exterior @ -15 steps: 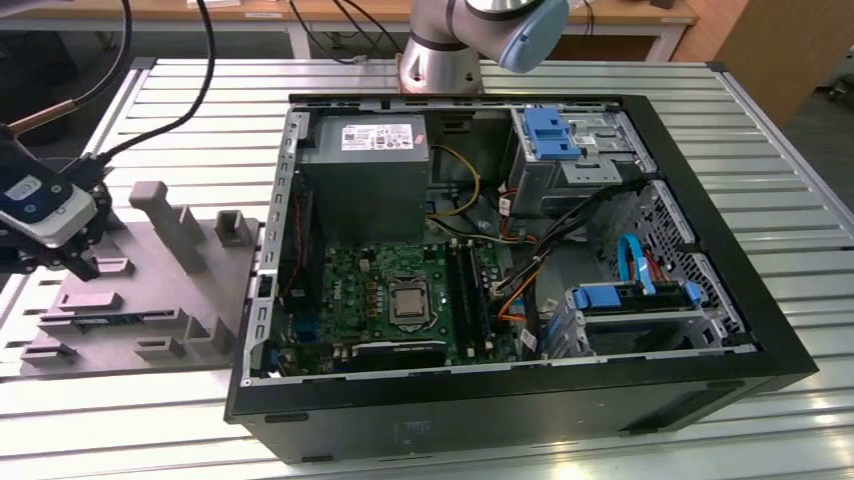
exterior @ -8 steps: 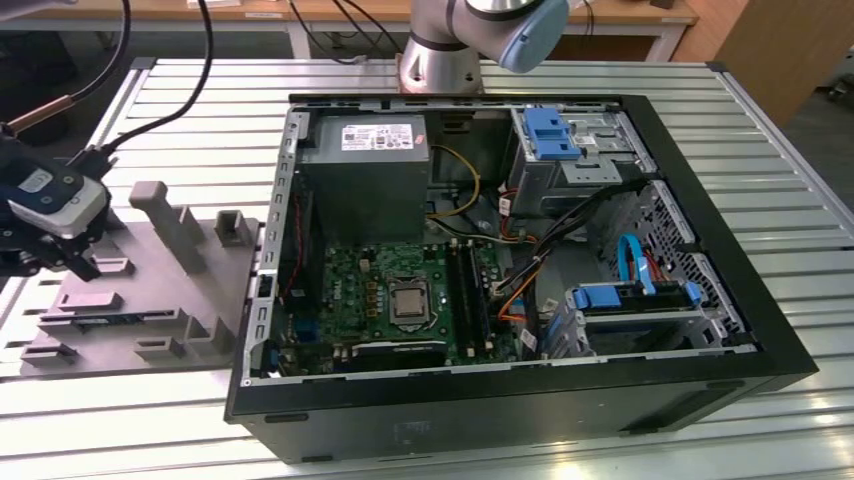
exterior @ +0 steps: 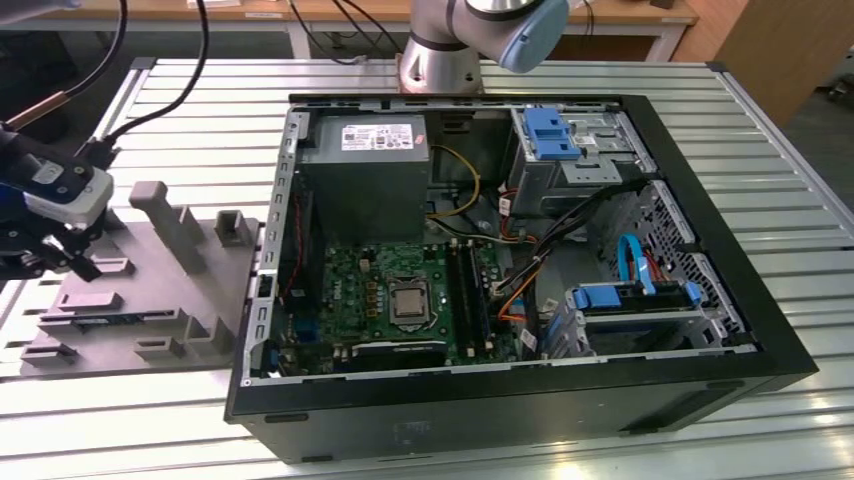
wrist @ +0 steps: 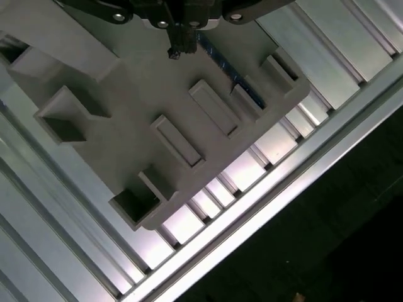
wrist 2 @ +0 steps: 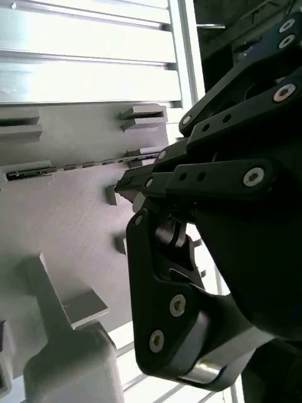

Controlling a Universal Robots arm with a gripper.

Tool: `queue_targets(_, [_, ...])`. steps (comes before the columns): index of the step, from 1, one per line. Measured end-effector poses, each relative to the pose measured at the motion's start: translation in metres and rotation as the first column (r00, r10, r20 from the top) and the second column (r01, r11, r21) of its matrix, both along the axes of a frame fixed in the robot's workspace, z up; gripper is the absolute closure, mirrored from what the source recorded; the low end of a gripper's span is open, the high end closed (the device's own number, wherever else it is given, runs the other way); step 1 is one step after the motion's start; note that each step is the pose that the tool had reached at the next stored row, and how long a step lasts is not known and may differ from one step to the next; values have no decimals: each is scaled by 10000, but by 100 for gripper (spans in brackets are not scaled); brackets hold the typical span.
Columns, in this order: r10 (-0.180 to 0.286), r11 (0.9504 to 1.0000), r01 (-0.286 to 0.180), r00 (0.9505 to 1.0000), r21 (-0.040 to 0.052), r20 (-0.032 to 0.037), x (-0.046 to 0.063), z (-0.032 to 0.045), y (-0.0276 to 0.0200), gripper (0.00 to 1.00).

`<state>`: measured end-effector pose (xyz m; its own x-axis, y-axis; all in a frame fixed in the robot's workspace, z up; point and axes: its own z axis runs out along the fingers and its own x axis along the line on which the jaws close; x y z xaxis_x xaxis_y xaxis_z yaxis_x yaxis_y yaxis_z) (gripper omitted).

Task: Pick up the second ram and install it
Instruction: 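Pick up the second ram and move it above second insertion slot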

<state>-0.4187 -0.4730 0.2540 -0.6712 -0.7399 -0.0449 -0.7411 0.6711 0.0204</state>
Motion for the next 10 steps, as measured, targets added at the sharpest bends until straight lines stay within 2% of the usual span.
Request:
queue_targets(2, [359, 9994, -359, 9994, 1, 1, 0, -6, 0, 89])
queue_targets(5, [910, 9959, -910, 9959, 0, 0, 0, -13, 0, 89])
queue_targets(8, [1445, 9895, -1445, 9895, 0, 0, 0, -21, 0, 89])
queue_targets(10, [1817, 9834, -1817, 9834, 0, 0, 0, -27, 0, 89])
